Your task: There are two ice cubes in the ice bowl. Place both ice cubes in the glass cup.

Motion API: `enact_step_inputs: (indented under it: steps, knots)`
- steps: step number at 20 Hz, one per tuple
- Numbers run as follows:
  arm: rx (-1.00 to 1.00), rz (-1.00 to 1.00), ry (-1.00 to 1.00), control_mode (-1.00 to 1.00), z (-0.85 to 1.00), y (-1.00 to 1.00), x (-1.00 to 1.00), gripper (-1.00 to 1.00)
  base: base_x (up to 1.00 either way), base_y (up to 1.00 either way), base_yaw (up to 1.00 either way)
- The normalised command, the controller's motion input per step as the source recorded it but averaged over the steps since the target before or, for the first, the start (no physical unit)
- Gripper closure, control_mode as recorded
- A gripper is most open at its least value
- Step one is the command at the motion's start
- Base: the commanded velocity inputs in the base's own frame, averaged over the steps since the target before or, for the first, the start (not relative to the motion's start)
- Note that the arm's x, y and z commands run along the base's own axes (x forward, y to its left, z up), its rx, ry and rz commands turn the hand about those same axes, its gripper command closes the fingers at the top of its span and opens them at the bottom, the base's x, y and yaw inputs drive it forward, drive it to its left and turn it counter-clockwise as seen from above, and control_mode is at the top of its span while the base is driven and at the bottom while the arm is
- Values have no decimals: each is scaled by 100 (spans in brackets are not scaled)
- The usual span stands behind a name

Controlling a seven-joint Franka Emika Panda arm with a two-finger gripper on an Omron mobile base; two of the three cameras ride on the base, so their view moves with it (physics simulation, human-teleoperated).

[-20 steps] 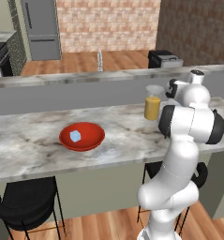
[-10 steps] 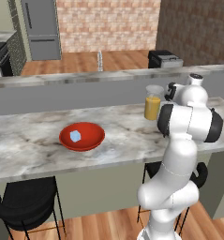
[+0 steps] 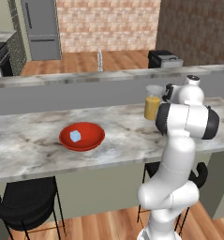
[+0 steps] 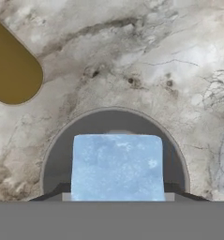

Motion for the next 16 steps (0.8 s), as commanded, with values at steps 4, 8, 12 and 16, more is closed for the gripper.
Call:
enact_step_inputs:
  steps: [4, 8, 12, 16]
  knots:
    - [0, 0, 0, -100, 0, 0, 19, 100, 0, 0, 0]
    - [0, 0, 0, -100, 0, 0, 17, -100, 0, 0, 0]
    - [0, 0, 0, -100, 0, 0, 4, -100, 0, 0, 0]
    - [0, 0, 0, -100, 0, 0, 0, -100, 0, 0, 0]
